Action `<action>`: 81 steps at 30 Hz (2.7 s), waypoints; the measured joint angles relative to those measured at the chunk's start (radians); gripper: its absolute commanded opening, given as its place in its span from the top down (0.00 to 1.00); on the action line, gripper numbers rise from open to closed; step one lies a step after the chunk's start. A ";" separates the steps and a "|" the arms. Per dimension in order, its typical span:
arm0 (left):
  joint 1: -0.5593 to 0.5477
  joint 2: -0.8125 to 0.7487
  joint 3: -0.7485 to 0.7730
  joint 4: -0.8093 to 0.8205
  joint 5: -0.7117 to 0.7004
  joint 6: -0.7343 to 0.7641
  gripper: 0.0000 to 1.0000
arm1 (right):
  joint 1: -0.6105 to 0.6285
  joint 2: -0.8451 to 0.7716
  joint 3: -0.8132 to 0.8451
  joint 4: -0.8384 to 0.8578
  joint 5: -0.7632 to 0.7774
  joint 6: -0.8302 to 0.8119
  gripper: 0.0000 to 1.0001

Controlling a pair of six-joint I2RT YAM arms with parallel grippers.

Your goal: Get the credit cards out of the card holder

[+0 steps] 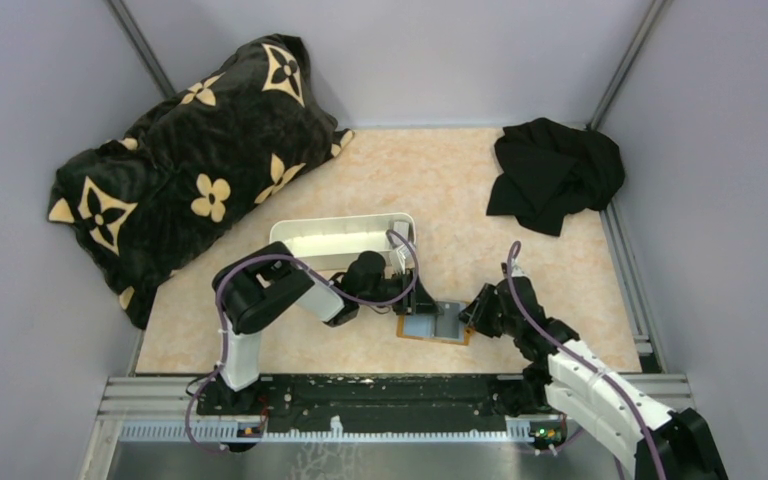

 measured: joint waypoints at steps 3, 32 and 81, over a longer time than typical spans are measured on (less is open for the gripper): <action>-0.001 -0.035 0.001 -0.080 -0.024 0.014 0.45 | 0.000 -0.016 -0.008 -0.004 0.000 0.006 0.77; 0.004 -0.302 0.178 -0.835 -0.148 0.187 0.45 | 0.002 -0.016 -0.011 -0.013 -0.006 0.005 0.78; 0.008 -0.331 0.048 -0.791 -0.105 0.179 0.45 | 0.124 0.190 0.031 0.196 -0.011 -0.014 0.63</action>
